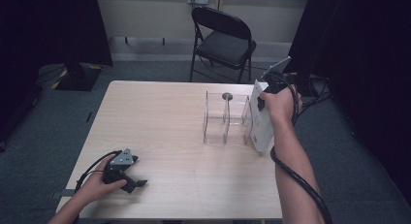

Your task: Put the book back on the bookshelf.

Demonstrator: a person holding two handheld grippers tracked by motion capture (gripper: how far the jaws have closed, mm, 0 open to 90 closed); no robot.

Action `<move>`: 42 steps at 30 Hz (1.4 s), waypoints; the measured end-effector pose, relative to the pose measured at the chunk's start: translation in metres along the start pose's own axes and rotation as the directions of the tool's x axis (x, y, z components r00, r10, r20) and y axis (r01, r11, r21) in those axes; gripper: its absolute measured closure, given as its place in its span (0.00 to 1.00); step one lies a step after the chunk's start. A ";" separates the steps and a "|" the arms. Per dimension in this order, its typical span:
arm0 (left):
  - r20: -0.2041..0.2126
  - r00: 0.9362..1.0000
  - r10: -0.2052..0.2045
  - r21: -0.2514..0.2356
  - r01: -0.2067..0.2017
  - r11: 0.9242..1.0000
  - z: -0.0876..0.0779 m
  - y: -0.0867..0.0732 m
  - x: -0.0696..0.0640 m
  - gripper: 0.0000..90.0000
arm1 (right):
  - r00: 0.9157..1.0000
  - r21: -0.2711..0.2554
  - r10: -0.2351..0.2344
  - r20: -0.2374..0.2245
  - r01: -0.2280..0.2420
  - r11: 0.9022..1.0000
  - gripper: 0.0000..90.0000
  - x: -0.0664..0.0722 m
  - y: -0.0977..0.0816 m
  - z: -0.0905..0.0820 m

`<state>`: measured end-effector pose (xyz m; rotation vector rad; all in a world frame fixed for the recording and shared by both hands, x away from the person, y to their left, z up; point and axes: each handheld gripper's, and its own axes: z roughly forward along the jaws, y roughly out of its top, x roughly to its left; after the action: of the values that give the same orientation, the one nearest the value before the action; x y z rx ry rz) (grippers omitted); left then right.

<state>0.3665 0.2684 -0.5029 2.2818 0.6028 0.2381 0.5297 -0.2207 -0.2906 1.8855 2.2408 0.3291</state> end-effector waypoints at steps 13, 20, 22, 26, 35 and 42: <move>0.000 1.000 0.000 0.000 0.000 1.000 0.000 0.000 0.000 0.00 | 1.000 -0.015 0.002 0.011 -0.002 1.000 0.58 0.002 0.004 0.006; -0.001 1.000 -0.002 -0.007 0.002 1.000 0.001 0.000 0.000 0.00 | 1.000 -0.014 0.016 0.015 -0.016 1.000 0.58 0.002 0.004 0.011; -0.001 1.000 -0.001 -0.007 0.001 1.000 0.001 0.000 0.000 0.00 | 1.000 -0.023 0.019 0.019 -0.018 1.000 0.58 0.003 0.004 0.013; -0.001 1.000 -0.001 -0.007 0.001 1.000 0.001 0.000 0.000 0.00 | 0.999 -0.022 0.027 0.018 -0.027 0.999 0.58 0.003 0.005 0.014; -0.001 1.000 -0.002 -0.007 0.002 1.000 0.001 0.000 0.000 0.00 | 0.999 -0.046 0.044 0.021 -0.043 0.998 0.58 0.004 0.008 0.016; -0.002 1.000 -0.002 -0.007 0.002 1.000 0.001 0.000 0.000 0.00 | 0.999 -0.062 0.045 0.023 -0.043 0.997 0.58 0.004 0.008 0.020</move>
<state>0.3664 0.2681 -0.5035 2.2740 0.6037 0.2411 0.5424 -0.2142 -0.3070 1.8995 2.1505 0.3750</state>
